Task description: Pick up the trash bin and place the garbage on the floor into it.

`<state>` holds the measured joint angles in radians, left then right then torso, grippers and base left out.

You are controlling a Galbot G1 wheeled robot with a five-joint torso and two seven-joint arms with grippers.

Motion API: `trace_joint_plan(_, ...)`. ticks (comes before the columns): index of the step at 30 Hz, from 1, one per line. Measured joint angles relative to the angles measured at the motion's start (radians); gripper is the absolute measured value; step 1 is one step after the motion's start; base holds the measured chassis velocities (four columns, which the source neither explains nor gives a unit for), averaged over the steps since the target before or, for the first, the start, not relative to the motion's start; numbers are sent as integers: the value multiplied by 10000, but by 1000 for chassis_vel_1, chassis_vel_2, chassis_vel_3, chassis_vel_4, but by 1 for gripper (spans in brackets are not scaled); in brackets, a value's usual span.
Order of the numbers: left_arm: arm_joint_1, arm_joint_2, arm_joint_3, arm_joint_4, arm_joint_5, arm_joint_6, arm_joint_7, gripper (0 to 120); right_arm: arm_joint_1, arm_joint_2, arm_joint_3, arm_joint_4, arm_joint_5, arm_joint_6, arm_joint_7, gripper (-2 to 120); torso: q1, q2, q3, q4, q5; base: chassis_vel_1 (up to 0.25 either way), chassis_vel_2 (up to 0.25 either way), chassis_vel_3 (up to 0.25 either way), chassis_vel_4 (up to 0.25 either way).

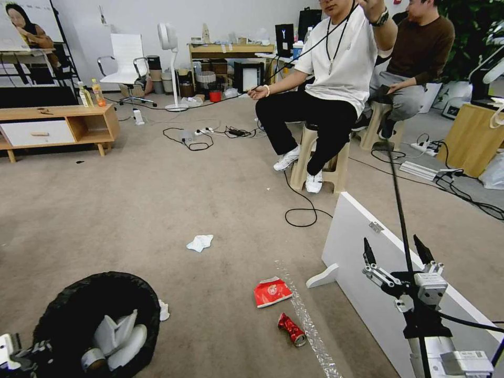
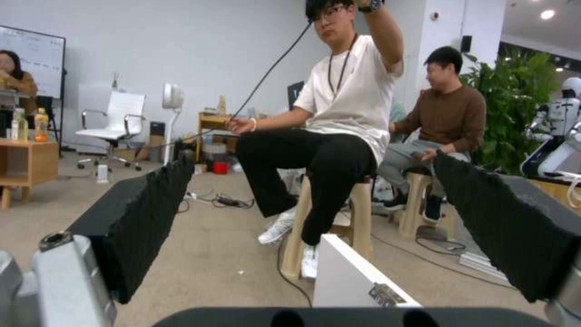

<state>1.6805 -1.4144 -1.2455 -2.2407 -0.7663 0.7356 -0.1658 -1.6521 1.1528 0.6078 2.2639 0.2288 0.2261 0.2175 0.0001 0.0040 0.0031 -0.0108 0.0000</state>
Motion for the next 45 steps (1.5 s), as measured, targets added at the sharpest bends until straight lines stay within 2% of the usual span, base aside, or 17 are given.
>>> trace_joint_plan(3,-59,-32,-351,-39,-156,0,-36,3,22,-18,-25,-2,16,-16,0,100,0,0,0,0,0,0,0,0,0)
trace_joint_plan(8,-31,-38,-546,-44,-251,0,-25,3,45,-29,-72,-2,13,-40,-11,100,0,0,0,1,0,0,0,0,0)
trace_joint_plan(16,-89,-99,-464,-57,-225,-1,-23,3,5,-257,-154,44,-1,-114,-106,100,0,-1,0,-1,0,0,0,0,0)
trace_joint_plan(39,-21,-186,-439,-47,-107,-1,91,3,-201,-293,-80,128,-476,-62,-200,100,0,-1,1,0,0,0,0,0,0)
trace_joint_plan(45,-17,-195,-345,-119,-69,-1,100,3,39,-823,-201,278,-283,-1005,1,100,0,-1,1,1,0,0,0,0,0)
